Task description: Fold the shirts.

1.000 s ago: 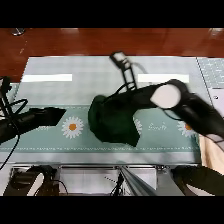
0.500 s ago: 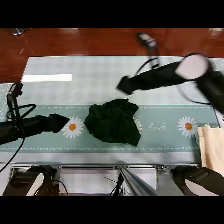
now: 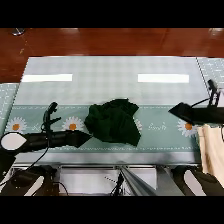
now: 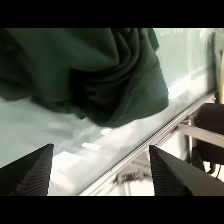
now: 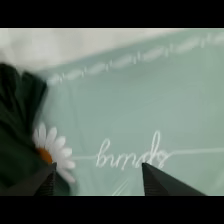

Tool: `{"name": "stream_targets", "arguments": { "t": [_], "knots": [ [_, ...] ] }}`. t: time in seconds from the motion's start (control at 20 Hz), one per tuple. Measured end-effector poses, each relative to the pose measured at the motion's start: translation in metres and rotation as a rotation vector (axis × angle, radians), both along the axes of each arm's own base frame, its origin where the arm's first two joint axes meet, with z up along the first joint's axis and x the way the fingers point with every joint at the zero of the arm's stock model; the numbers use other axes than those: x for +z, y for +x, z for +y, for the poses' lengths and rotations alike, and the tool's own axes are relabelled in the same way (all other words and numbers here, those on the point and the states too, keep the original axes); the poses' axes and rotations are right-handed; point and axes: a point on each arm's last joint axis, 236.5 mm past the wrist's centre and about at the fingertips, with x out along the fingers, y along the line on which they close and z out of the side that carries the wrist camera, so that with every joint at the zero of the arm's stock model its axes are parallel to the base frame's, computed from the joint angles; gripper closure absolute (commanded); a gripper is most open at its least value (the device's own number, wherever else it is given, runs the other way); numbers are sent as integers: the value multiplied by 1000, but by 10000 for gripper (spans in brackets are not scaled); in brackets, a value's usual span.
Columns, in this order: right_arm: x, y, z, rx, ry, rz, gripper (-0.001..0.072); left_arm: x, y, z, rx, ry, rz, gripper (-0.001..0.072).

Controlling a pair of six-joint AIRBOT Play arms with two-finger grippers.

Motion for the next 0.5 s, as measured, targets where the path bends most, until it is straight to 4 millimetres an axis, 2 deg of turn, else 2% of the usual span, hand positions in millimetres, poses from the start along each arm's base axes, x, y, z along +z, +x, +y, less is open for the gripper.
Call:
{"name": "stream_targets", "arguments": {
  "t": [0.1, 0.3, 0.35, 0.4, 0.45, 0.5],
  "knots": [
    [-19, -15, 15, 8, 47, 32, 113, -7, 2, -15, -11, -24, -23, 2],
    [-33, -22, 37, 28, 80, 36, 113, -25, 14, -36, 1, -31, -31, 5],
    [-37, -22, 41, 30, 85, 42, 113, -27, 16, -41, -8, -30, -36, 75],
    [-39, -21, 46, 30, 94, 47, 113, -28, 17, -48, -26, -36, -36, 560],
    [-44, -20, 50, 26, 105, 58, 113, -28, 17, -53, -51, -35, -43, 686],
    [-47, -17, 55, 20, 119, 68, 113, -27, 19, -59, -79, -39, -57, 686]
  ]
}}
